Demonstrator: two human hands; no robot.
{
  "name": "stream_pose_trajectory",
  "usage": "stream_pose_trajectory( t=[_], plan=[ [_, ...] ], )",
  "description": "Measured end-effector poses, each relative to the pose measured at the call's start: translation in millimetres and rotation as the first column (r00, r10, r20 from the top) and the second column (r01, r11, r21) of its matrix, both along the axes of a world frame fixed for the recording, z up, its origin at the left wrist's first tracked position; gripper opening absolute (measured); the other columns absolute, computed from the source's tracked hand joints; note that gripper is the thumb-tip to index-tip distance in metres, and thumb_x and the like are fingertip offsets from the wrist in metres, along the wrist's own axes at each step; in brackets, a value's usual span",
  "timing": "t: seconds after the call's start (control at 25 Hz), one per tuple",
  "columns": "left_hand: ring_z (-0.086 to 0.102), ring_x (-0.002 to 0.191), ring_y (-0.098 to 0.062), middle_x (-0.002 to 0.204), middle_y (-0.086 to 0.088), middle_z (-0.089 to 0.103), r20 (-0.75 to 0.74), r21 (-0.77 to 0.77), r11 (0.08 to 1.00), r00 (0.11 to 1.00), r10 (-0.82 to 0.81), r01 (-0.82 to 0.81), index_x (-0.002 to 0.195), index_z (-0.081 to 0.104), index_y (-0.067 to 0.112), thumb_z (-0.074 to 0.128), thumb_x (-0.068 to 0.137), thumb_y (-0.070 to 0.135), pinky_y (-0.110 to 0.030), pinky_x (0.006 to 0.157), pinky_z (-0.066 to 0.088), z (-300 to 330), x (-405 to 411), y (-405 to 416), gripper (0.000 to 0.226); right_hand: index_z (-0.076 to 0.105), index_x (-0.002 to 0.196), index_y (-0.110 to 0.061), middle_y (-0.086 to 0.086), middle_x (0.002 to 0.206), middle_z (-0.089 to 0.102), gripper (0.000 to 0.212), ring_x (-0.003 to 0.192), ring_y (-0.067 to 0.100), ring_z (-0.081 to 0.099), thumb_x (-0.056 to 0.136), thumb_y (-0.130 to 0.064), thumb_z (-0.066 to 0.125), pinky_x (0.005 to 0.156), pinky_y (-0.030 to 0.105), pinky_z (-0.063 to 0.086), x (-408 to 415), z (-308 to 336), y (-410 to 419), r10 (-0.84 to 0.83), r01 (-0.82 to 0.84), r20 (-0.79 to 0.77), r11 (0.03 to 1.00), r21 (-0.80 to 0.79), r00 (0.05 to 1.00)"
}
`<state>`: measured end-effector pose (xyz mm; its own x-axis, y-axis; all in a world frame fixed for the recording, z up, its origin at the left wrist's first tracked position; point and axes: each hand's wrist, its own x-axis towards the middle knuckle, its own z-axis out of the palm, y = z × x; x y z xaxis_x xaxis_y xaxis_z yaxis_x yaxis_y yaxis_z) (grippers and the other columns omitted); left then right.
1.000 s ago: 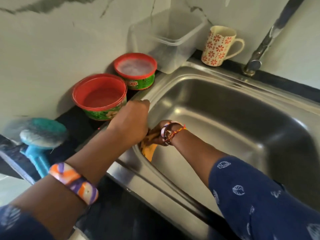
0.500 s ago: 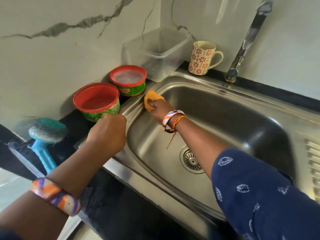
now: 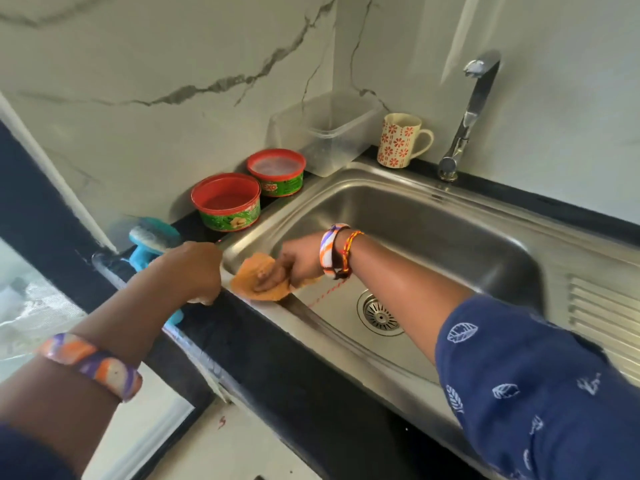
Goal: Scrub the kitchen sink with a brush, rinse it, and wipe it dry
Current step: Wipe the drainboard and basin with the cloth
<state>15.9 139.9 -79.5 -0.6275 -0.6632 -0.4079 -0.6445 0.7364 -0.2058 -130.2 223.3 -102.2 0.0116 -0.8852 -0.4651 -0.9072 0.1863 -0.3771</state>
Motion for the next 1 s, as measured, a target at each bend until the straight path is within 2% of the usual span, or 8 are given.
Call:
stream_pose_trajectory(
  t=[0.08,0.24,0.4,0.48,0.6,0.72,0.84,1.0],
  plan=[
    [0.058,0.107,-0.025,0.114,-0.008,0.059,0.051,0.052,0.996,0.996,-0.070,0.067,0.116,0.056,0.005,0.075,0.076,0.029,-0.030,0.084,0.047,7,1,19,0.050,0.058,0.128,-0.023,-0.022,0.095,0.065,0.051,0.079,0.006,0.049,0.083,0.000,0.055,0.072,0.000,0.042,-1,8,27,0.060,-0.059,-0.012,0.993,0.101,0.998],
    [0.052,0.117,-0.023,0.130,-0.005,0.050,0.119,0.120,0.961,0.958,-0.262,0.248,0.130,0.045,0.010,0.077,0.076,0.033,-0.027,0.089,0.043,13,-10,60,0.067,0.058,0.128,-0.015,0.013,0.129,0.060,0.051,0.092,0.011,0.045,0.081,0.006,0.057,0.094,0.033,0.042,-14,10,93,0.030,-0.044,0.051,0.952,0.304,0.998],
    [0.050,0.121,-0.023,0.134,-0.003,0.048,0.103,0.145,0.890,0.888,-0.449,0.433,0.134,0.045,0.012,0.076,0.077,0.031,-0.028,0.094,0.042,13,-33,95,0.068,0.058,0.127,-0.009,0.006,0.116,0.068,0.047,0.070,-0.007,0.046,0.083,0.006,0.058,0.067,0.008,0.039,-14,23,158,0.018,-0.004,-0.023,0.864,0.504,1.000],
    [0.050,0.122,-0.022,0.136,-0.002,0.048,0.080,0.154,0.842,0.843,-0.532,0.517,0.136,0.044,0.014,0.076,0.078,0.029,-0.027,0.095,0.041,10,-45,111,0.068,0.060,0.125,-0.010,-0.011,0.080,0.069,0.043,0.056,-0.004,0.045,0.084,0.002,0.059,0.047,0.003,0.036,-24,14,187,-0.069,0.137,-0.161,0.877,0.461,0.984],
    [0.054,0.119,-0.021,0.133,-0.002,0.054,0.077,0.176,0.769,0.770,-0.633,0.614,0.136,0.048,0.016,0.073,0.081,0.020,-0.027,0.099,0.043,2,-60,124,0.061,0.055,0.132,-0.011,-0.002,0.092,0.059,0.047,0.076,0.006,0.045,0.086,-0.008,0.061,0.052,0.009,0.040,-41,-5,218,-0.156,0.264,-0.460,0.948,0.180,0.874],
    [0.062,0.106,-0.018,0.123,-0.004,0.063,0.056,0.254,0.751,0.766,-0.641,0.610,0.135,0.051,0.015,0.065,0.085,0.003,-0.028,0.095,0.050,-8,-64,108,0.054,0.058,0.128,-0.015,-0.002,0.107,0.069,0.047,0.070,-0.002,0.047,0.083,0.000,0.059,0.066,0.012,0.041,-2,9,227,-0.232,0.274,-0.165,0.909,0.316,0.959],
    [0.062,0.080,-0.010,0.107,-0.003,0.069,-0.026,0.354,0.759,0.817,-0.576,0.547,0.131,0.056,0.015,0.055,0.087,-0.004,-0.024,0.075,0.055,-11,-62,77,0.047,0.058,0.129,-0.016,0.000,0.121,0.066,0.049,0.084,0.004,0.050,0.083,0.001,0.058,0.066,0.010,0.043,30,26,222,-0.381,0.376,-0.029,0.892,0.253,0.924],
    [0.062,0.081,-0.010,0.106,-0.005,0.068,-0.034,0.475,0.760,0.872,-0.488,0.444,0.131,0.053,0.015,0.048,0.088,-0.007,-0.013,0.062,0.049,-3,-62,52,0.049,0.061,0.125,-0.009,-0.011,0.089,0.066,0.043,0.046,-0.005,0.053,0.084,0.003,0.057,0.041,0.000,0.038,33,21,194,-0.585,0.564,0.091,0.805,0.184,0.806]
  ],
)
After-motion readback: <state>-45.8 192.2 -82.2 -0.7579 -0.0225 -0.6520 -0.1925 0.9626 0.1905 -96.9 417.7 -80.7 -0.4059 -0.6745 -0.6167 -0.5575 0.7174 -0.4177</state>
